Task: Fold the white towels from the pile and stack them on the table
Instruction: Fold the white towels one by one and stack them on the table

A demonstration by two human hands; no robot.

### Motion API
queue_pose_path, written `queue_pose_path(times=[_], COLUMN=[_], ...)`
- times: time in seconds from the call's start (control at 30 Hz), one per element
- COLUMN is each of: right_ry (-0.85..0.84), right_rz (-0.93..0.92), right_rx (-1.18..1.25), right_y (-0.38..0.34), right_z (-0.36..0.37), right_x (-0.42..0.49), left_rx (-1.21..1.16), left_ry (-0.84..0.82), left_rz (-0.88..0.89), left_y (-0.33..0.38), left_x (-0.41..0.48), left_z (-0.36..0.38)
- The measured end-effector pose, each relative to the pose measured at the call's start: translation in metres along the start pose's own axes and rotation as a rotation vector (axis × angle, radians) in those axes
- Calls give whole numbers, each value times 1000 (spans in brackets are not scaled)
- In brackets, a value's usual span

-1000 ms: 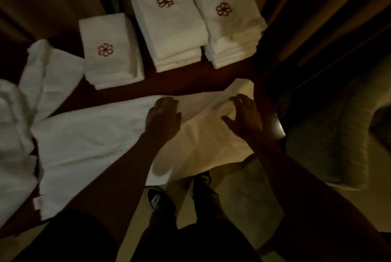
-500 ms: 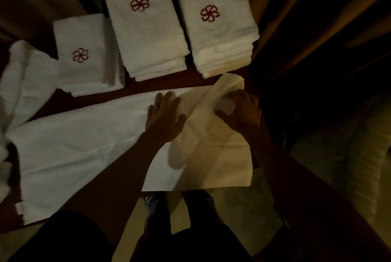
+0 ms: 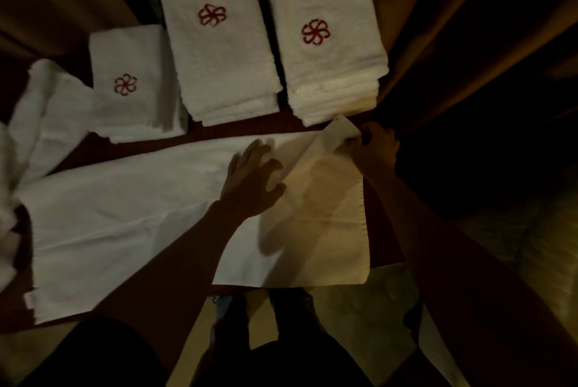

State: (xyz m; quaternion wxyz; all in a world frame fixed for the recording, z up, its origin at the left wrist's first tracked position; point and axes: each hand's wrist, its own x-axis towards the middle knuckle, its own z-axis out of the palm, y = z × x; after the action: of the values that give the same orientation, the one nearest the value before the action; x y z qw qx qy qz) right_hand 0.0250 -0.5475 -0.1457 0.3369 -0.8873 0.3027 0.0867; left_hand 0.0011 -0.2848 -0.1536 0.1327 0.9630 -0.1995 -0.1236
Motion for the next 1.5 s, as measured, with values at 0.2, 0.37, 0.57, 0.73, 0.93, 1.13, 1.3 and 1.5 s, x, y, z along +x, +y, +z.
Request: queue_pose_path(times=[0.2, 0.37, 0.57, 0.73, 0.93, 1.13, 1.3, 1.5], right_ry=[66, 33, -210, -294, -271, -254, -208, -84], right_rz=[-185, -181, -33, 21, -145, -103, -97, -199], right_rx=[159, 319, 618, 488, 235, 170, 278, 87], right_y=[10, 17, 23, 46, 57, 48, 43, 46], right_z=[-18, -30, -28, -14, -10, -12, -19, -13], right_x=[-9, -29, -63, -83, -84, -70, -59, -57], left_rx=[-109, -183, -184, -181, -168, -242, -174, -30], left_ry=[87, 120, 111, 80, 31, 54, 156, 178], left_rz=[16, 48, 93, 134, 145, 179, 46, -128], left_y=[13, 9, 6, 1, 3, 8, 4, -19], left_x=[5, 4, -9, -25, -32, -23, -28, -51], left_z=[-5, -12, -18, -13, -8, -5, 5, 9])
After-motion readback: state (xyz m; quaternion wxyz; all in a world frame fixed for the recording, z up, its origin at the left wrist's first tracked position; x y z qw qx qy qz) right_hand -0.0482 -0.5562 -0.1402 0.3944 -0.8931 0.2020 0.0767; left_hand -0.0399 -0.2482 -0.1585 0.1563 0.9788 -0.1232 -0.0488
